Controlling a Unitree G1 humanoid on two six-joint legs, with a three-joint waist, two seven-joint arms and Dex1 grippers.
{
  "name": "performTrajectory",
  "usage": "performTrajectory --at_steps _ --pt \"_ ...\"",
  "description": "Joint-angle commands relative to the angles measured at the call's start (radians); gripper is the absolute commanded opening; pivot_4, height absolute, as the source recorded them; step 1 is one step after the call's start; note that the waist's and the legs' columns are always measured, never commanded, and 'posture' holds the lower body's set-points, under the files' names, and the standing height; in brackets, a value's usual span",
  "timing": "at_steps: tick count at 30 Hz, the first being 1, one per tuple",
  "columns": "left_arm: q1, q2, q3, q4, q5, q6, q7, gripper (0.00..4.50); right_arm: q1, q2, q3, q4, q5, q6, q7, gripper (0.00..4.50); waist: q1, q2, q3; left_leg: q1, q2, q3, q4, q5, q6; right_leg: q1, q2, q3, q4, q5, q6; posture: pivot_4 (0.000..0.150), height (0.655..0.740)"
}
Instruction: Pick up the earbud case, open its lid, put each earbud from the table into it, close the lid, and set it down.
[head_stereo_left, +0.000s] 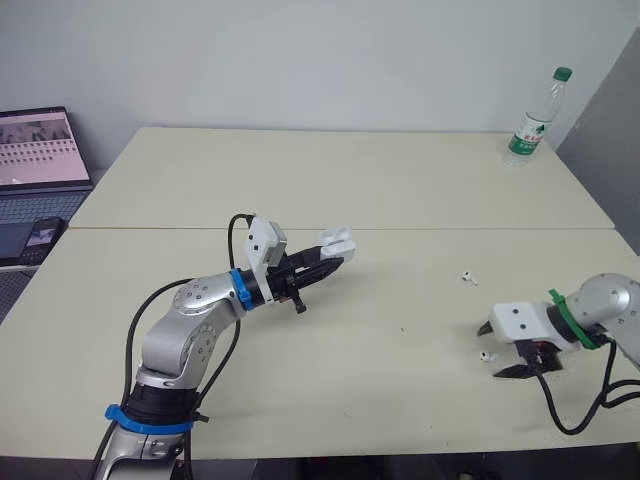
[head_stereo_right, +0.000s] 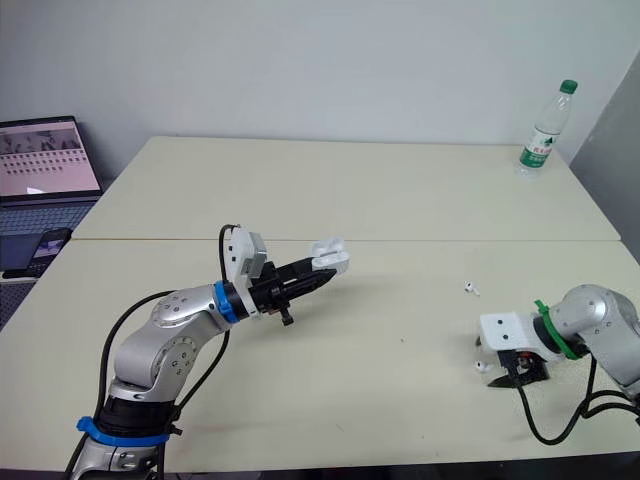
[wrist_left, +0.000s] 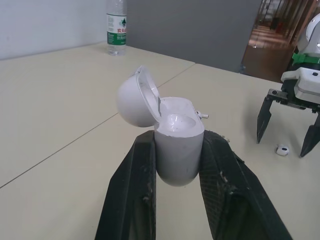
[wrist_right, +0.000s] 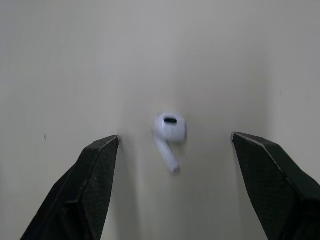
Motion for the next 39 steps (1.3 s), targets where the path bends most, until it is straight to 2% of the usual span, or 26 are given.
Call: performTrajectory --at_steps 1,5,12,21,35,38,39 --pt "-0.010 -0.008 -0.005 -0.022 -0.024 -0.002 -0.007 0.81 -0.007 -0.032 -0.028 -0.161 -0.035 0.216 -0.015 3.53 0.000 0.000 0.000 0.000 0.000 0.000 0.000 0.000 0.000 0.000 0.000 0.000 0.000 0.000 0.000 0.150 0.7362" --pt "-0.012 -0.006 -0.010 -0.025 -0.042 0.021 -0.012 0.81 -0.077 -0.025 0.062 -0.289 -0.104 0.457 0.011 3.53 -0.002 0.001 0.000 0.000 0.000 -0.001 0.000 0.000 0.000 0.000 0.000 0.000 0.000 0.000 0.000 0.150 0.7362" --pt "-0.008 -0.001 -0.016 -0.032 -0.032 0.014 -0.010 0.81 -0.219 0.053 0.212 -0.310 -0.210 0.651 0.005 3.53 0.000 0.001 0.000 0.000 0.000 0.000 0.000 0.000 0.000 -0.001 0.000 0.000 0.000 0.000 0.000 0.150 0.7362" --pt "0.017 -0.003 -0.014 -0.041 -0.024 -0.001 0.004 0.81 -0.198 0.038 0.232 -0.373 -0.191 0.748 0.014 3.53 0.001 0.001 0.000 -0.001 0.000 0.000 0.000 0.000 0.000 -0.002 0.000 -0.001 0.000 -0.001 -0.001 0.150 0.7362" --pt "0.013 -0.006 -0.022 -0.039 -0.026 0.001 0.001 0.81 -0.203 0.036 0.277 -0.373 -0.189 0.777 -0.013 3.53 0.001 0.001 0.000 -0.001 0.000 -0.001 0.000 0.000 0.000 -0.001 0.000 -0.001 0.000 -0.001 -0.001 0.150 0.7362" --pt "0.010 -0.007 -0.022 -0.036 -0.025 -0.002 0.001 0.81 -0.205 0.034 0.283 -0.372 -0.187 0.778 -0.018 2.94 0.001 0.001 0.000 -0.001 0.000 -0.001 0.000 0.000 0.000 -0.001 0.000 -0.001 0.000 -0.001 -0.001 0.150 0.7362" --pt "0.010 -0.008 -0.022 -0.036 -0.024 -0.003 0.001 0.81 -0.205 0.035 0.285 -0.373 -0.186 0.779 -0.019 2.61 0.001 0.001 0.000 -0.001 0.000 -0.001 0.000 0.000 0.000 -0.001 0.000 -0.001 0.000 -0.001 -0.001 0.150 0.7362"
